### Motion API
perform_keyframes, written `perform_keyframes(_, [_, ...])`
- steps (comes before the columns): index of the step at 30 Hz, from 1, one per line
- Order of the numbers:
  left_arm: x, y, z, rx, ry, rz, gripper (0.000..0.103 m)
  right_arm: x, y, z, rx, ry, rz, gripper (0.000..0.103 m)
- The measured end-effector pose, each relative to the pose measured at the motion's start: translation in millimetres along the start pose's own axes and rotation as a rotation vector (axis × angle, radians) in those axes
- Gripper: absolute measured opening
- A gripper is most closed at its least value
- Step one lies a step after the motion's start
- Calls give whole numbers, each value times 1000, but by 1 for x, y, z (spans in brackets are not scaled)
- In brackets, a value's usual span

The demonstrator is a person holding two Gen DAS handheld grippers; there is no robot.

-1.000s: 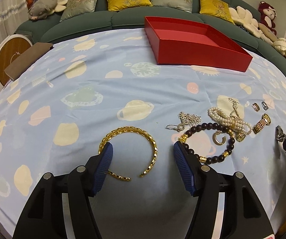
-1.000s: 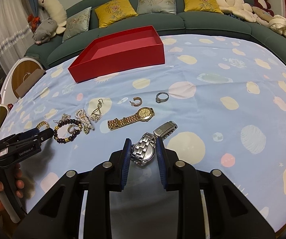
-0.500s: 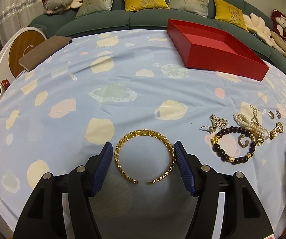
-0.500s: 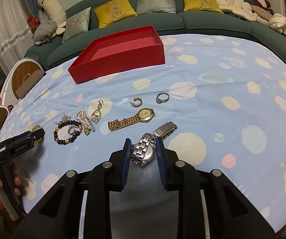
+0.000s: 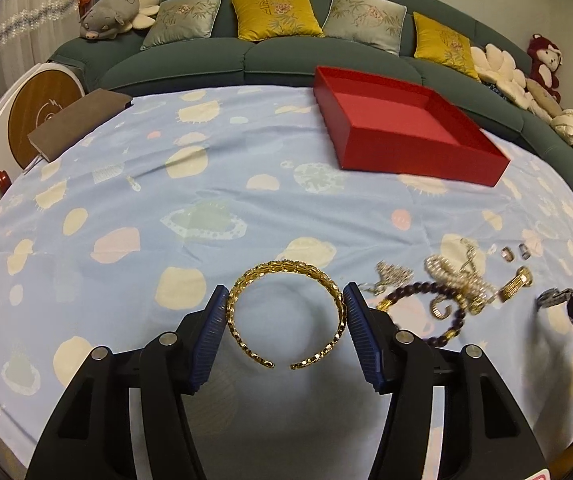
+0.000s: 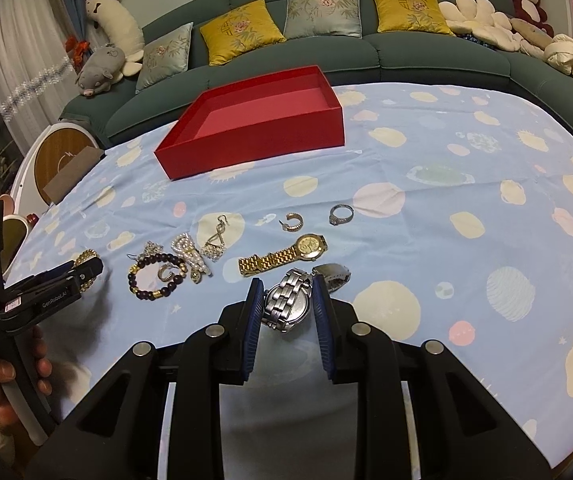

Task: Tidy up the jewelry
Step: 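Lift the gold bangle with the left gripper while the right gripper lifts the silver watch, then carry the bangle into the red tray and open the left gripper while the right releases the watch there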

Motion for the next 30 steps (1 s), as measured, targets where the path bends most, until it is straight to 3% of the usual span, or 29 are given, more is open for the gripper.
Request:
perform_keyframes(10, [51,-57,-96,-40,-151,134,56,36,21,-89,51,-100,-102,24])
perform_keyframes(13, [48,-70,-130,-76,-188,119,56,33,25,-130,78,-138,-108,24])
perform_keyframes(18, [15,-82,-183,-96,-191,86,56,8,31,-199,110,-185,-110,24])
perform_keyframes(22, [-23,-84,-219,-103,-194,34,56,-32,27,-244,78,-171,-129,24])
perform_keyframes(30, [-101,-87,-260,-96,-133,-20,56,-127,26,-284,62,-92,-116,24])
Point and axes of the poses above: each gripper's, at about its wrist camera, not at the fingertips, and x roughly against the way its jaws point, y to its left, z to its underside, the point moved 9 cm from there along -x, roughly the way its jaws point, and after that the axes turned 2 degrees about y, right-handed, at the moved point
